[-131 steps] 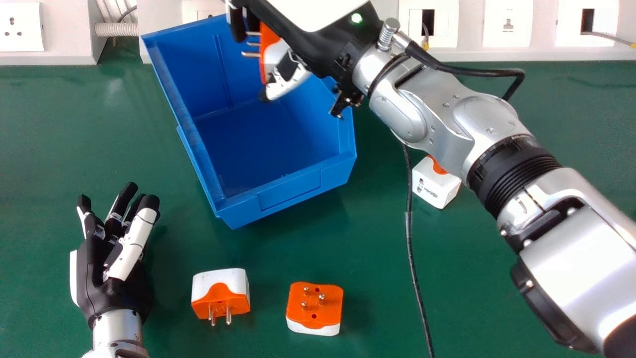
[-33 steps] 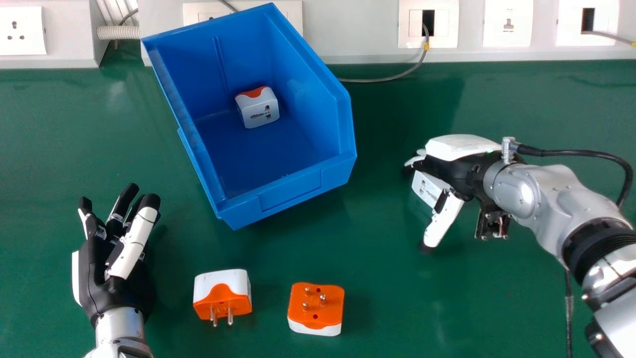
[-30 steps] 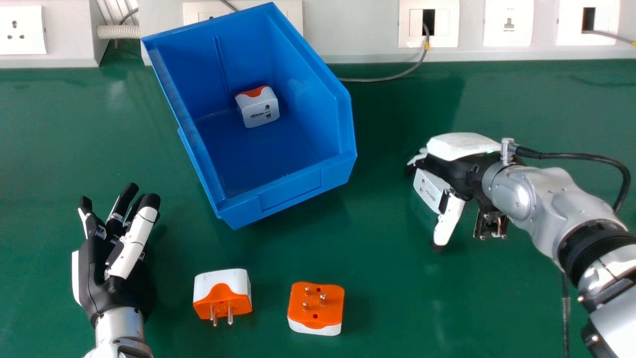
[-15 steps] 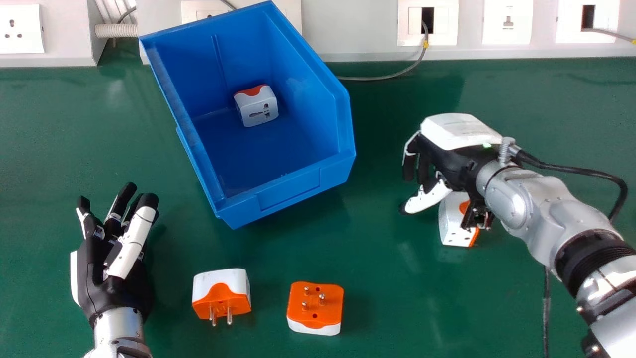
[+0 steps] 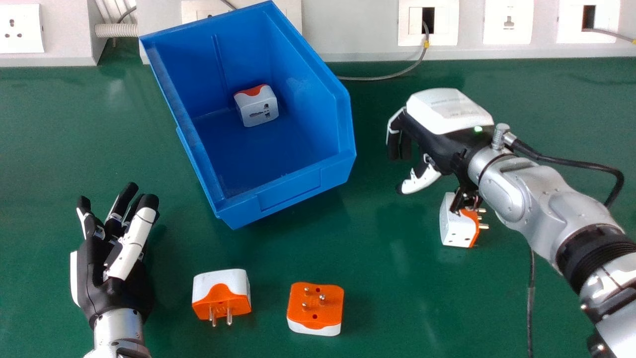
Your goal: Pick all objects and put in blue box
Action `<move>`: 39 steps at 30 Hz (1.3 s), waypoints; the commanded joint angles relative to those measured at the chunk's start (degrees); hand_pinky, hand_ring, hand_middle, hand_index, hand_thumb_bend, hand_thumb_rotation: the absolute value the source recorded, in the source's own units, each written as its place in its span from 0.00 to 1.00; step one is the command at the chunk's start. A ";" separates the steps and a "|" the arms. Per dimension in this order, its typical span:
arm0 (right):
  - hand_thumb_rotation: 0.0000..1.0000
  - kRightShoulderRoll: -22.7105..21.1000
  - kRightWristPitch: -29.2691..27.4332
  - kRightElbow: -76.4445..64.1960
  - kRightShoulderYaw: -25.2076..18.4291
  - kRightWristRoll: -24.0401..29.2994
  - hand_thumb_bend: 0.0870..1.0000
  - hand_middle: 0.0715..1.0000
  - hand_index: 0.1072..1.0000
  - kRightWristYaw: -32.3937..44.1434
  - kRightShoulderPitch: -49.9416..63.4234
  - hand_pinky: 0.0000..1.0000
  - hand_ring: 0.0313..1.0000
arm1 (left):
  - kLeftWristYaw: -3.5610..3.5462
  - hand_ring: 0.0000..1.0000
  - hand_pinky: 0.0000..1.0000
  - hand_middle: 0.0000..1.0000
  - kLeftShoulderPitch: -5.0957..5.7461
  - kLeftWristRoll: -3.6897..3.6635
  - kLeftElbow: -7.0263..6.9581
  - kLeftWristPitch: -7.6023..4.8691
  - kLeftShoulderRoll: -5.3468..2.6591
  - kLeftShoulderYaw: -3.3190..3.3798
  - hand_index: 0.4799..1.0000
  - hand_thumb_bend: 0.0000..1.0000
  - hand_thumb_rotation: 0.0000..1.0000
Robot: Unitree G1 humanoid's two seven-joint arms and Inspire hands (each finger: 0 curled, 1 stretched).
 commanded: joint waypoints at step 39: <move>0.30 -7.22 21.27 -22.99 3.44 -8.94 1.00 1.00 1.00 40.96 2.45 1.00 1.00 | 1.40 0.85 0.84 0.85 2.49 -0.15 3.80 5.16 -2.01 -0.14 0.60 0.68 0.05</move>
